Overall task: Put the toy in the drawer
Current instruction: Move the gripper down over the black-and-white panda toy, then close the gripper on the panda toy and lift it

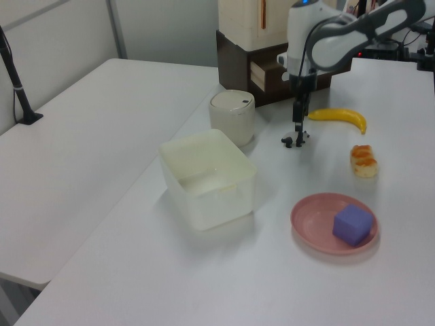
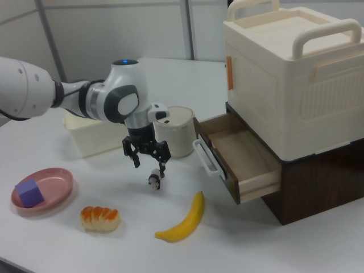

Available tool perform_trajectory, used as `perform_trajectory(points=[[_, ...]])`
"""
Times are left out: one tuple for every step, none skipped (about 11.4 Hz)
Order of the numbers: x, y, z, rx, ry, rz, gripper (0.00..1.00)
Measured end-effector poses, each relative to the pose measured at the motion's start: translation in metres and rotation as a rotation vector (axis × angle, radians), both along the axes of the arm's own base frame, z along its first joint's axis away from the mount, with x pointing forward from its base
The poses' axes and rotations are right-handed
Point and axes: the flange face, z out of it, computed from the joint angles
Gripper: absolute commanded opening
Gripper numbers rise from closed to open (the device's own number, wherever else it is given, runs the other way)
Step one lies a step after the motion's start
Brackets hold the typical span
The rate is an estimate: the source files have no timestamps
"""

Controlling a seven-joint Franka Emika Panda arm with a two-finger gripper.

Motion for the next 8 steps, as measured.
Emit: perform_trajectory(points=[[0.003,-0.001,-0.012,-0.015,-0.003,0.011,0.86],[0.006,-0.001,-0.020,-0.022,-0.006,0.017,0.70],[0.007,-0.001,-0.026,-0.027,-0.004,0.021,0.55],[0.008,-0.001,-0.031,-0.028,0.000,0.024,0.44],[0.009,0.000,-0.036,-0.028,-0.001,0.025,0.39],[0.009,0.000,-0.039,-0.028,0.000,0.027,0.32],[0.010,0.001,-0.041,-0.028,-0.001,0.028,0.29],[0.011,0.001,-0.039,-0.031,-0.006,0.031,0.27]])
